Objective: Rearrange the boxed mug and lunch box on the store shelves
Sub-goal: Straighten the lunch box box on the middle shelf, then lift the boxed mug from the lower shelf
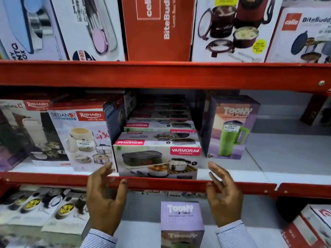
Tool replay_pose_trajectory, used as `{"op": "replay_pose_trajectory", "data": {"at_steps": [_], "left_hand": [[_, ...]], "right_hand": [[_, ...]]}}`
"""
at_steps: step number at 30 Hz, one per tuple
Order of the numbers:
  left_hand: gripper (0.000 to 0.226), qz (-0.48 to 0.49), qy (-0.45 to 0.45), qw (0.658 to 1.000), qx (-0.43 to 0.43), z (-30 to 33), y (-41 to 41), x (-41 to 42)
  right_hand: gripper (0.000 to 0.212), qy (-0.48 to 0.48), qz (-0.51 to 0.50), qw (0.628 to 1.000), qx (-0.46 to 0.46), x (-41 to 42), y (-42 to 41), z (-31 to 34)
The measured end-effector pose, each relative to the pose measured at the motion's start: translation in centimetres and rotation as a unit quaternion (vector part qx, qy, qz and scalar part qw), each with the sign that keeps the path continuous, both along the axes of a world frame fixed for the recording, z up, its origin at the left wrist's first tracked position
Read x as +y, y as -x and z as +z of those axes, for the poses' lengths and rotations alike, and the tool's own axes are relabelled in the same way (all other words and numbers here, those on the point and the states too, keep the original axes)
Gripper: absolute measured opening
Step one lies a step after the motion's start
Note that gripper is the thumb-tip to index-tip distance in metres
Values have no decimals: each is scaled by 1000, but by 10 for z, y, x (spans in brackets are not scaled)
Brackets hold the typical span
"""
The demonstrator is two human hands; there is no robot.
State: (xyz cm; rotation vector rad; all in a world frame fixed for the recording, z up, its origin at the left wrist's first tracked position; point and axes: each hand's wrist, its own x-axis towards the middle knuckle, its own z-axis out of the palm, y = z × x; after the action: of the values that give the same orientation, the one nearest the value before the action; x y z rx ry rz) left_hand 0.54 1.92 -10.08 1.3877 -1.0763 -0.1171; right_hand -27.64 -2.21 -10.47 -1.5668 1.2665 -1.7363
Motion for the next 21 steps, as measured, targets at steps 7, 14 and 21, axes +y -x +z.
{"op": "replay_pose_trajectory", "data": {"at_steps": [7,14,21], "left_hand": [[63,-172,-336,923,73,-99,41,23],[83,-263,-456,849,50,-148,79,4],[62,-248,-384,889,38,-113,82,29]], "right_hand": [[52,-170,-47,979,98,26,47,-97],[76,-391,189,879,198,22,33,-154],[62,-310,186,926,108,49,52,-111]]}}
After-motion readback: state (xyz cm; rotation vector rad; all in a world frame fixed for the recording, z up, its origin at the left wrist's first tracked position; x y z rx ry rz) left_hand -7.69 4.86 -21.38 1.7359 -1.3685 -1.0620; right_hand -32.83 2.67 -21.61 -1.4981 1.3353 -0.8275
